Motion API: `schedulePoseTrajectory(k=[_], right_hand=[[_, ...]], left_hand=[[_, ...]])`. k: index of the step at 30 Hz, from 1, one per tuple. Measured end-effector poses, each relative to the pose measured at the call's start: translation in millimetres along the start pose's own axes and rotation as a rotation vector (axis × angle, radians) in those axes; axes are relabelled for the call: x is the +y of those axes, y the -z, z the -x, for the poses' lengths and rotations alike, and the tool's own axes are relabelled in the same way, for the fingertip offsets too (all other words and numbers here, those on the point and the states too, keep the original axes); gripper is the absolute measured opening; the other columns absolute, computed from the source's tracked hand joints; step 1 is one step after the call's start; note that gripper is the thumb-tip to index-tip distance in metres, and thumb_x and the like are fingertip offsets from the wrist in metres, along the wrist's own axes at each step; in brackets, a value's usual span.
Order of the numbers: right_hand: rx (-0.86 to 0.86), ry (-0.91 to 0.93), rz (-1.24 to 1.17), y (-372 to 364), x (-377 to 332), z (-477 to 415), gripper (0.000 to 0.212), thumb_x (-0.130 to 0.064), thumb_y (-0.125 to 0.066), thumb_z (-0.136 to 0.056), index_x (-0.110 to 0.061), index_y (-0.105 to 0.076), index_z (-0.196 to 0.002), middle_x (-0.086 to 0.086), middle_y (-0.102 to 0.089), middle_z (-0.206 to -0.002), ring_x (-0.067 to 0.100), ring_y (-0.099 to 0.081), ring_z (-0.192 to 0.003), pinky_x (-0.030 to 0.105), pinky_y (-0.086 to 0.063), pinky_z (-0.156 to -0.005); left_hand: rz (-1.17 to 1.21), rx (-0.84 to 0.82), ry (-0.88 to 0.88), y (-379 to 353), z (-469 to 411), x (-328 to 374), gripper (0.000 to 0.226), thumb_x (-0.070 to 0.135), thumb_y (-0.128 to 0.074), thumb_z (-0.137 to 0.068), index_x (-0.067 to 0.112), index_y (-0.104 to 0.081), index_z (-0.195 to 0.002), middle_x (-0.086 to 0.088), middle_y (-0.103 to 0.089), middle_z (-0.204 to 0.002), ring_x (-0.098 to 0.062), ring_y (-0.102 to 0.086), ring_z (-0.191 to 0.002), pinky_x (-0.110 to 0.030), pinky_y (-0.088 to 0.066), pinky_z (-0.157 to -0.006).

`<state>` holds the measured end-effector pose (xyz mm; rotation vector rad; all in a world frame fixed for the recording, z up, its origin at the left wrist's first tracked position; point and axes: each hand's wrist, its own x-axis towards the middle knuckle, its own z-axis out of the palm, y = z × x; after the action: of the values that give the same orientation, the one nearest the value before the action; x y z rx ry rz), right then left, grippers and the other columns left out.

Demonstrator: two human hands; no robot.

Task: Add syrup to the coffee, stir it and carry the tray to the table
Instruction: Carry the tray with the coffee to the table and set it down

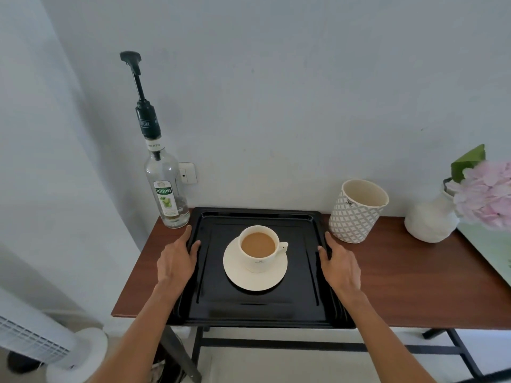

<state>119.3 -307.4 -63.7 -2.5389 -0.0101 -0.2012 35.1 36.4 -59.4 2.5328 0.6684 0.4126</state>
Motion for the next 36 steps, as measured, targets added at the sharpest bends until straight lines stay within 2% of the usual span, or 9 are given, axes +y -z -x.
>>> schedulePoseTrajectory(k=[7,10,14,21,25,29,33,36], right_hand=[[-0.005,-0.022,-0.027,4.3,0.7,4.5,0.050,-0.025,-0.053,-0.101,-0.019,-0.046,-0.150,0.010,-0.067,-0.076,0.030,-0.066,-0.079,0.039,-0.053,-0.069],[-0.007,-0.022,-0.026,6.5,-1.6,10.3,0.049,-0.023,-0.055,-0.101,-0.018,-0.047,-0.149,0.001,-0.059,-0.064,0.023,-0.059,-0.068,0.036,-0.050,-0.065],[-0.001,-0.024,-0.012,12.5,-3.2,19.1,0.049,-0.023,-0.055,-0.100,-0.019,-0.047,-0.149,-0.001,-0.056,-0.058,0.020,-0.057,-0.062,0.033,-0.043,-0.060],[-0.006,-0.004,0.004,22.8,-6.1,37.6,0.050,-0.021,-0.055,-0.101,-0.016,-0.046,-0.150,-0.003,-0.053,-0.054,0.014,-0.055,-0.055,0.032,-0.041,-0.058],[-0.011,0.021,0.004,29.8,-10.4,43.7,0.050,-0.021,-0.055,-0.101,-0.016,-0.046,-0.150,0.003,-0.056,-0.054,0.014,-0.055,-0.053,0.032,-0.039,-0.054],[-0.010,0.072,0.016,35.9,-16.1,50.3,0.050,-0.021,-0.056,-0.100,-0.015,-0.047,-0.149,0.009,-0.067,-0.065,0.017,-0.052,-0.055,0.033,-0.042,-0.058],[-0.043,0.135,0.001,39.4,-25.2,60.6,0.050,-0.022,-0.056,-0.100,-0.015,-0.047,-0.149,0.005,-0.063,-0.062,0.016,-0.055,-0.057,0.035,-0.041,-0.058],[-0.077,0.176,0.012,38.4,-34.4,68.7,0.049,-0.023,-0.054,-0.101,-0.017,-0.046,-0.150,0.005,-0.063,-0.066,0.020,-0.054,-0.060,0.035,-0.040,-0.060]], left_hand=[[0.043,-0.019,0.005,4.3,5.6,-1.6,0.053,0.031,-0.055,-0.104,0.021,-0.043,-0.155,-0.021,-0.076,-0.100,-0.044,-0.071,-0.096,-0.049,-0.056,-0.079],[0.048,-0.036,0.005,8.3,8.5,-3.6,0.053,0.030,-0.054,-0.105,0.021,-0.042,-0.155,-0.020,-0.076,-0.102,-0.043,-0.070,-0.099,-0.049,-0.055,-0.081],[0.062,-0.058,0.015,13.7,15.1,-6.8,0.052,0.030,-0.052,-0.105,0.023,-0.041,-0.155,-0.018,-0.077,-0.099,-0.041,-0.071,-0.096,-0.048,-0.056,-0.080],[0.071,-0.060,0.015,26.3,33.0,-10.9,0.053,0.030,-0.051,-0.106,0.022,-0.039,-0.156,-0.015,-0.076,-0.103,-0.039,-0.070,-0.099,-0.048,-0.056,-0.080],[0.065,-0.036,0.023,34.7,47.0,-14.5,0.053,0.032,-0.051,-0.105,0.022,-0.040,-0.156,-0.013,-0.076,-0.102,-0.038,-0.071,-0.097,-0.047,-0.056,-0.079],[0.065,0.005,0.054,46.0,64.3,-22.1,0.053,0.031,-0.053,-0.105,0.022,-0.041,-0.155,-0.013,-0.075,-0.095,-0.037,-0.071,-0.090,-0.046,-0.056,-0.076],[0.074,0.056,0.087,58.9,88.6,-32.9,0.053,0.030,-0.054,-0.104,0.020,-0.043,-0.155,-0.011,-0.074,-0.084,-0.032,-0.071,-0.080,-0.038,-0.053,-0.068],[0.088,0.082,0.133,70.2,109.6,-44.6,0.053,0.030,-0.054,-0.104,0.022,-0.043,-0.155,-0.014,-0.076,-0.095,-0.036,-0.071,-0.088,-0.044,-0.056,-0.077]])
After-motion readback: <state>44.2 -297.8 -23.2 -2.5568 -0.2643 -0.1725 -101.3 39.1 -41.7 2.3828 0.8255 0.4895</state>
